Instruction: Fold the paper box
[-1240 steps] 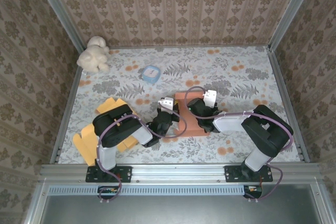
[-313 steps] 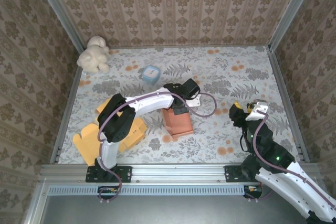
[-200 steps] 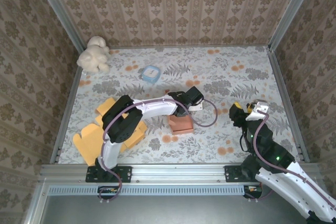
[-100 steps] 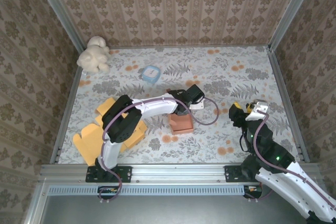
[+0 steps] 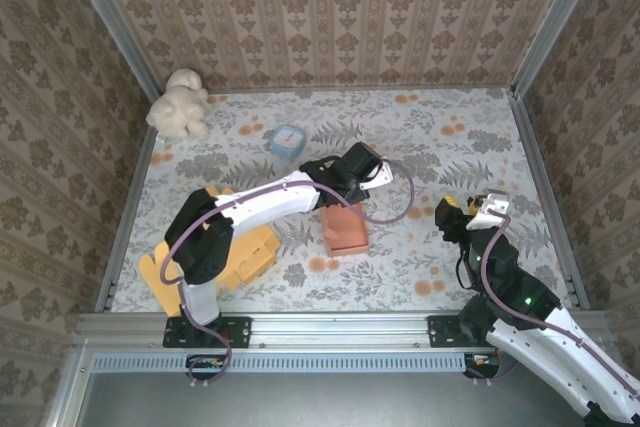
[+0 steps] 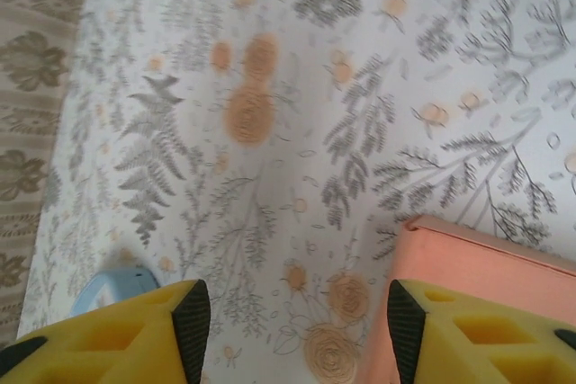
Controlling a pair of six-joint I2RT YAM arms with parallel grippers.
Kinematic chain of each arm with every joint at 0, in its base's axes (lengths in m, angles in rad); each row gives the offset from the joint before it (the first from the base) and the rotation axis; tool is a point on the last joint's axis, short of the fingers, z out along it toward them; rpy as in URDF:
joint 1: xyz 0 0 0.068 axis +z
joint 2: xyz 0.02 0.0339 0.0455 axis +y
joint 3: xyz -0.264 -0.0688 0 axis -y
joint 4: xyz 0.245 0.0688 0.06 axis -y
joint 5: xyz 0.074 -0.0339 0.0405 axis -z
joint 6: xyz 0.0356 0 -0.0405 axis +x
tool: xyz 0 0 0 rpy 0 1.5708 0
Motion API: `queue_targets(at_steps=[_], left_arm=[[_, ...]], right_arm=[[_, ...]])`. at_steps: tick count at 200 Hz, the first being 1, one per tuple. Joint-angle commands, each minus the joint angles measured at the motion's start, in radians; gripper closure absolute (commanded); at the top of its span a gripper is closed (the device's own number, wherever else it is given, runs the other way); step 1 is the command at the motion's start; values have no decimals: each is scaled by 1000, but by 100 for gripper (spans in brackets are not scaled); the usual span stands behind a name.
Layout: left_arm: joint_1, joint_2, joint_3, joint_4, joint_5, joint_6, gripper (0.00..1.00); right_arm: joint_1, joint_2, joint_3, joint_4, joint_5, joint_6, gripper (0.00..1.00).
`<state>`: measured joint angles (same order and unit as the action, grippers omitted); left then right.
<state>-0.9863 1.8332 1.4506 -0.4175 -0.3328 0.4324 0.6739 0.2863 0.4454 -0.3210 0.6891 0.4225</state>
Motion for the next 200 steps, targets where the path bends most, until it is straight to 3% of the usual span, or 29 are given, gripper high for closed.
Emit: queue_targets(at_steps=[1,63,128,175,200], left_arm=[[19,-67,26,-2,-8,-144,40],[64,-203,35,-176,-104,-589,33],[101,-357,-67,-310,-55,-1056,31],[93,-393,-147,-251,63,-1138,32],[63,-374,-140,-254,51,-1132,33]], right_arm=[[-2,4,-20,16,-54,-20,42],[-2,90,-37,109,-239,-85,35],[-2,315,-3,175,-389,-120,31],[-3,394,9,187,-400,-125,31],[-2,414,10,191,-402,-128,31]])
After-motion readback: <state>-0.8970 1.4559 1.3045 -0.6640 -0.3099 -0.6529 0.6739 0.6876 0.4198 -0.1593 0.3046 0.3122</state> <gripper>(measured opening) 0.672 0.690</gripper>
